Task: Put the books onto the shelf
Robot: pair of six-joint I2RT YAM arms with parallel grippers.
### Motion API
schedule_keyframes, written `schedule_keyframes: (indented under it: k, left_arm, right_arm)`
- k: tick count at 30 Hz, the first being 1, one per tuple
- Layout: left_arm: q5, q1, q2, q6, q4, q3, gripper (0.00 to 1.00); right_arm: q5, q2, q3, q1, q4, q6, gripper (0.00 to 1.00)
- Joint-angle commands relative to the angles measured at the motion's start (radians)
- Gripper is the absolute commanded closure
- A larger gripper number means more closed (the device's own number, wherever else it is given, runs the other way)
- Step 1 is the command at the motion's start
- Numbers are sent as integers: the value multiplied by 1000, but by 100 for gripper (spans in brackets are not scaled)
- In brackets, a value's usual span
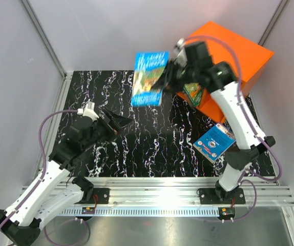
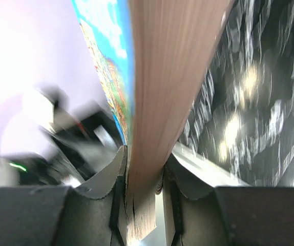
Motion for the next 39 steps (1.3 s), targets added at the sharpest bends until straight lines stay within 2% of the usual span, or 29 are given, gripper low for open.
schedule_keyframes:
  k: [1, 3, 4, 6, 10, 13, 19, 26, 27, 29, 30, 32, 33, 34, 35, 36, 39]
  left_arm:
    - [-38, -5, -33, 53, -187, 12, 1]
    - [-38, -4, -46, 49, -211, -7, 1]
    - [-32, -4, -60, 44, -214, -14, 1]
    - [-27, -5, -80, 34, -228, -27, 1]
    - [-35, -5, -141, 27, -273, -36, 1]
    - [-45, -4, -180, 23, -314, -47, 1]
    - [-74, -4, -224, 17, -354, -59, 1]
    - [-81, -5, -152, 69, -328, -36, 1]
    - [-81, -4, -122, 73, -319, -34, 1]
    - [-65, -4, -86, 89, -288, -31, 1]
    - [-59, 1, -71, 93, -277, -27, 1]
    - [-39, 5, -19, 110, -253, -22, 1]
    - [-32, 11, 1, 116, -248, -18, 1]
    - [-25, 16, 32, 121, -241, -7, 1]
    - [-13, 21, 49, 135, -236, -2, 1]
    - [-7, 31, 64, 141, -231, 4, 1]
    - [19, 51, 115, 159, -210, 18, 1]
  right_arm:
    - [79, 91, 354, -142, -125, -46, 100]
    - [65, 176, 496, -212, -147, -32, 100]
    - [74, 220, 536, -273, -154, -27, 100]
    - [109, 243, 595, -312, -141, -27, 100]
    - [117, 250, 552, -448, 2, 49, 100]
    - [198, 274, 575, -486, 63, 68, 100]
    - [237, 309, 587, -548, 157, 140, 100]
    - [277, 349, 569, -582, 212, 161, 97]
    - [271, 357, 569, -581, 224, 163, 90]
    - [238, 391, 581, -618, 223, 178, 83]
    - [226, 403, 595, -624, 224, 181, 65]
    - [197, 432, 603, -634, 224, 187, 44]
    - [189, 440, 603, -637, 226, 189, 37]
    - [172, 452, 601, -645, 232, 191, 18]
    - [160, 457, 600, -648, 235, 192, 8]
    - [151, 464, 600, -653, 237, 192, 2]
    - [129, 478, 595, -667, 234, 184, 0]
